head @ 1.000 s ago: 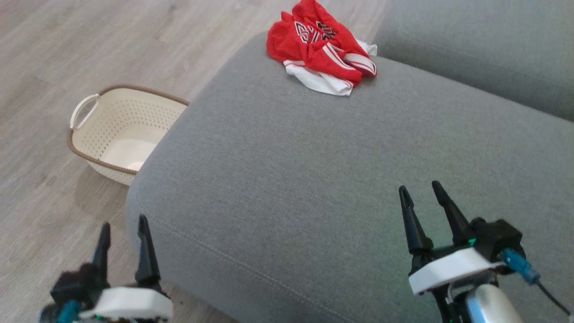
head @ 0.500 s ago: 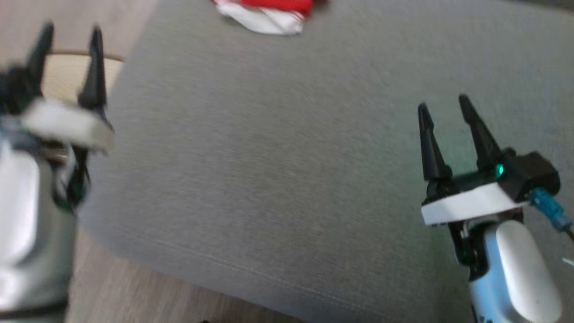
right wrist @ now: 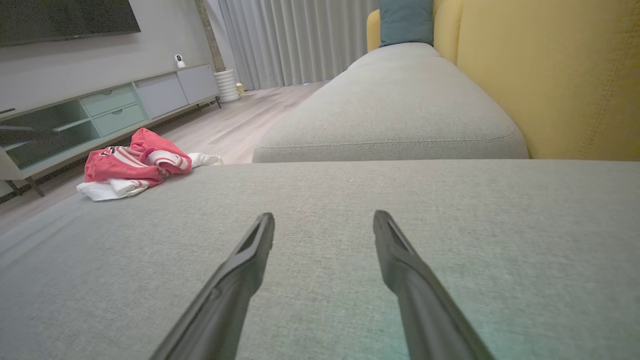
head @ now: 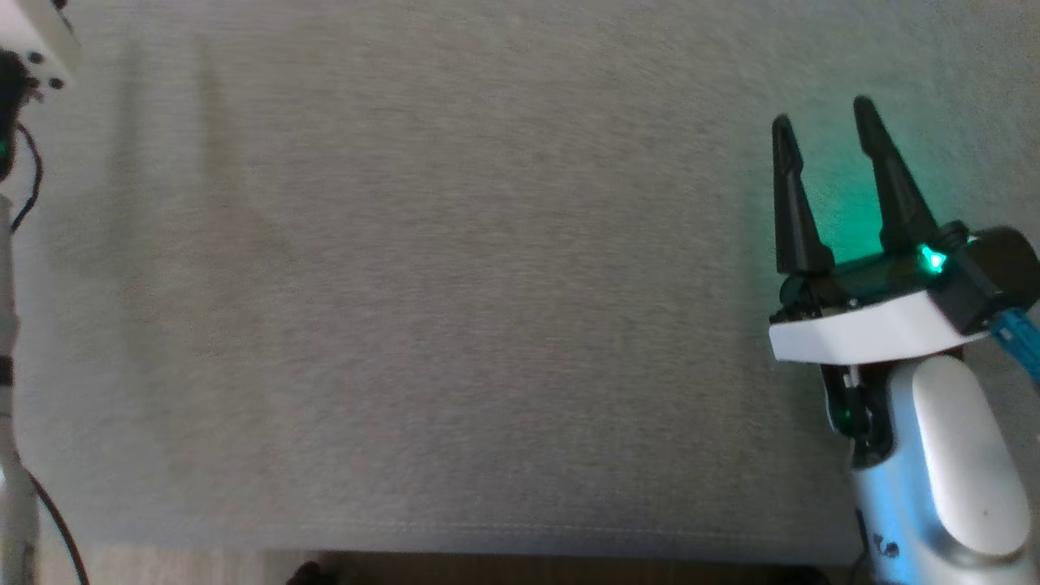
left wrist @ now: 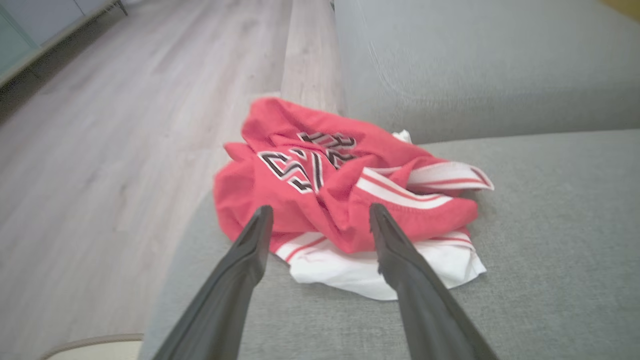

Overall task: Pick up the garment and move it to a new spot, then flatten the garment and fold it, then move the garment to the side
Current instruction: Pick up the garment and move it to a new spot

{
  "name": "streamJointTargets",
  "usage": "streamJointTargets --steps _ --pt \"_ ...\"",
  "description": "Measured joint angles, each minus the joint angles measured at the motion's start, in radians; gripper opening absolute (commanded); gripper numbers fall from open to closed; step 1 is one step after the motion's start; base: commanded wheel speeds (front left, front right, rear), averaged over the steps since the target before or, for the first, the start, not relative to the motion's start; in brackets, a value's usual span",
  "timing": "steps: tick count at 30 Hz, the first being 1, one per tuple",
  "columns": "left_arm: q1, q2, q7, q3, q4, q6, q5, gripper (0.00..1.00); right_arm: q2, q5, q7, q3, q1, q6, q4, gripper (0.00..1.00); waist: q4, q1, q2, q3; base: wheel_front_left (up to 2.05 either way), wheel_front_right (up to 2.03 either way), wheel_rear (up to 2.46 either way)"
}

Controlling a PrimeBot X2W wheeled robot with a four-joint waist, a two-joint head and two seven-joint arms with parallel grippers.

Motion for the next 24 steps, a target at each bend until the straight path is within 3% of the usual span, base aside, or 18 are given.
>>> streamJointTargets --steps 8,15,16,17,18,19,24 --pt "-0.066 0.073 0.11 -0.021 0.103 -0.002 -0.065 1.0 0.0 0.015 -0.026 0.015 -0.029 0.0 -0.075 1.0 -0.123 0.0 0.0 0.092 0.0 0.0 0.0" --pt "-0.084 0.139 0.166 -0.035 0.115 -0.009 -0.122 1.0 0.0 0.014 -0.03 0.021 -0.029 0.0 -0.168 1.0 -0.187 -0.0001 0.0 0.13 0.0 0.0 0.0" --pt "-0.084 0.144 0.173 -0.034 0.119 -0.009 -0.128 0.83 0.0 0.014 -0.03 0.024 -0.029 0.0 -0.178 1.0 -0.192 -0.0001 0.0 0.132 0.0 0.0 0.0" --pt "-0.085 0.148 0.174 -0.035 0.12 -0.009 -0.132 0.4 0.0 0.014 -0.03 0.025 -0.029 0.0 -0.187 1.0 -0.196 -0.0001 0.0 0.133 0.0 0.0 0.0" --pt "-0.086 0.15 0.174 -0.035 0.12 -0.009 -0.136 0.13 0.0 0.014 -0.03 0.024 -0.029 0.0 -0.193 1.0 -0.198 -0.0001 0.0 0.133 0.0 0.0 0.0" --pt "-0.087 0.149 0.173 -0.036 0.119 -0.009 -0.137 0.0 0.0 0.014 -0.03 0.024 -0.029 0.0 -0.195 1.0 -0.199 -0.0001 0.0 0.131 0.0 0.0 0.0" --pt "-0.082 0.147 0.153 -0.056 0.123 -0.009 -0.135 0.0 0.0 0.013 -0.03 0.012 -0.026 0.0 -0.19 1.0 -0.194 -0.0001 0.0 0.102 0.0 0.0 0.0"
